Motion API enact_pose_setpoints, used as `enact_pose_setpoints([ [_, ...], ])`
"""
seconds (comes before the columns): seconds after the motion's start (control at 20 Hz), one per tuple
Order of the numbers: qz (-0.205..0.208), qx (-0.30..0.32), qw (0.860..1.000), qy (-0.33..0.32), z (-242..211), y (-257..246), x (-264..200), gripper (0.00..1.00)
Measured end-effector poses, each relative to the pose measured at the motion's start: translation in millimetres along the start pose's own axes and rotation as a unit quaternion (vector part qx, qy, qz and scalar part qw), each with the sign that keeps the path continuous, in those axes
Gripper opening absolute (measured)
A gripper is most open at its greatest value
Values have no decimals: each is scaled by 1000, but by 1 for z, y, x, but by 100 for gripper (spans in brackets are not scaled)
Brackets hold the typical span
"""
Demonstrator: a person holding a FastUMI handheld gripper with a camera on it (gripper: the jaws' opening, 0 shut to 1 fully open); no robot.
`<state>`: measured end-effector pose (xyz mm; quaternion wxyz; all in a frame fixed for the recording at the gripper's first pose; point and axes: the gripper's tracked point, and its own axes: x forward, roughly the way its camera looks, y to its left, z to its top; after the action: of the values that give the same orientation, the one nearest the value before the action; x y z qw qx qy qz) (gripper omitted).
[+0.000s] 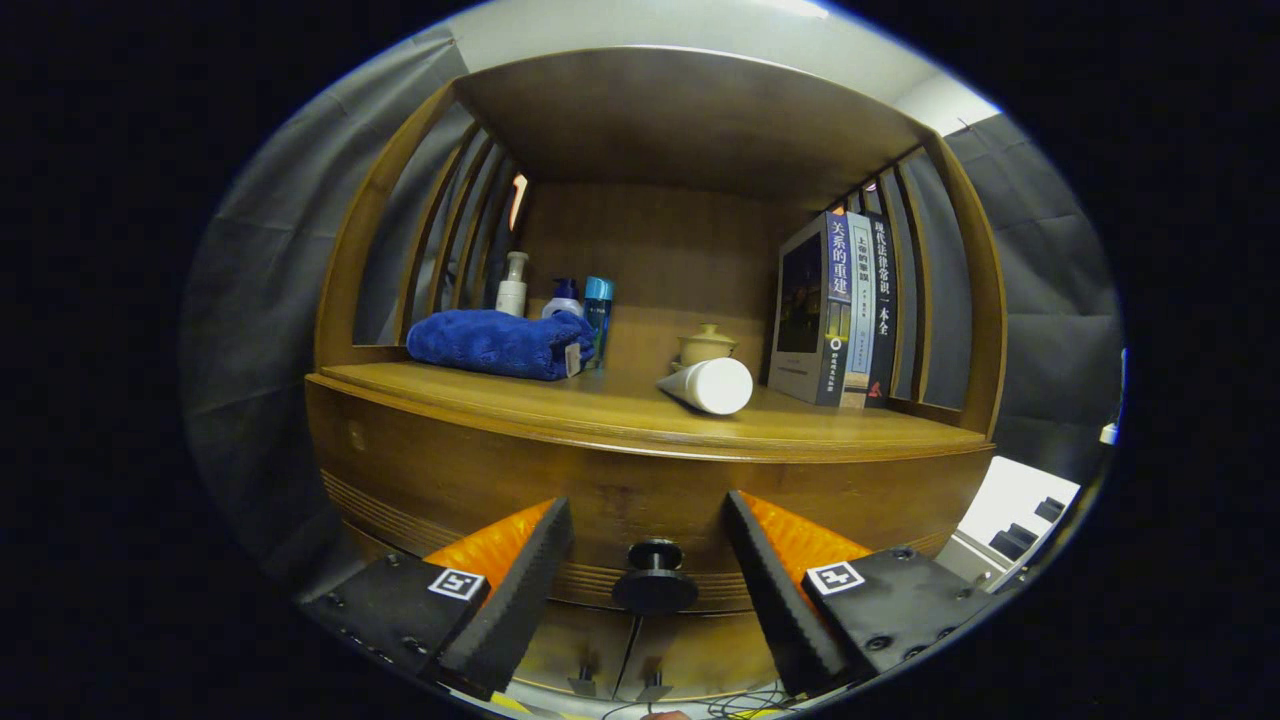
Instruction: Pull open the drawer, take out the items inside it, and place them on the countertop above the cabinet.
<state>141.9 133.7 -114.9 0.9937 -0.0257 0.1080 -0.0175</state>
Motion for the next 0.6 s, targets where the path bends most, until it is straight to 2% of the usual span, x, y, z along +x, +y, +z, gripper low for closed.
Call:
enact_pose_setpoints([
  [0.3, 21, 34, 999, -37, 57, 3, -49, 98],
  [0.6, 42, 29, 998, -46, 115, -32, -92, 98],
])
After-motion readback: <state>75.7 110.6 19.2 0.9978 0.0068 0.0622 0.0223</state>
